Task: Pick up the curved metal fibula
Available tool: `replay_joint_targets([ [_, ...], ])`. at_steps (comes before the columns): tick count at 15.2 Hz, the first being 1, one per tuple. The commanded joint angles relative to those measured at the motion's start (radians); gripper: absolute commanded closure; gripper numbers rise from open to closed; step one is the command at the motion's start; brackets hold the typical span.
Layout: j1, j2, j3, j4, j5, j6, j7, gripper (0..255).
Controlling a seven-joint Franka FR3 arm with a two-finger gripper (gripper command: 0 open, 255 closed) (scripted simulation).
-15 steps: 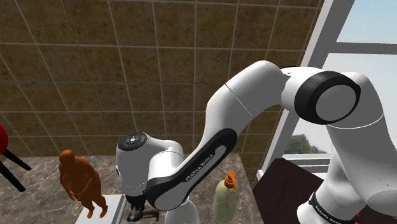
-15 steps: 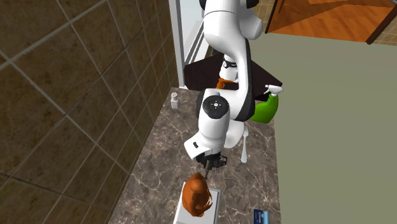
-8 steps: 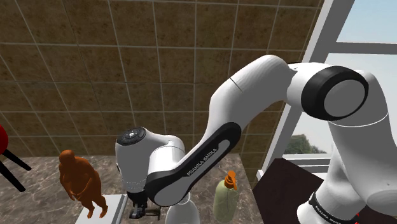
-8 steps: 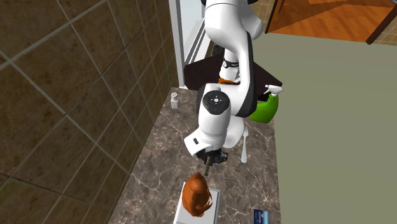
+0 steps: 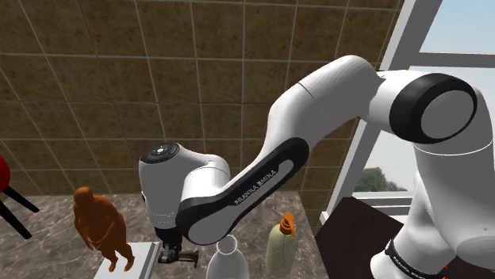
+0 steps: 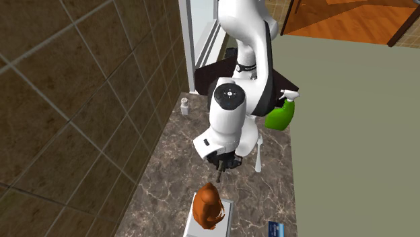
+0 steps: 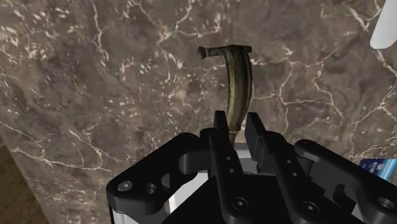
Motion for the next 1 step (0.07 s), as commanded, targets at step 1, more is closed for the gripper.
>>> replay_joint_targets([
  [1, -0.001, -0.007, 0.002, -0.001, 0.003, -0.006, -0.001, 255],
])
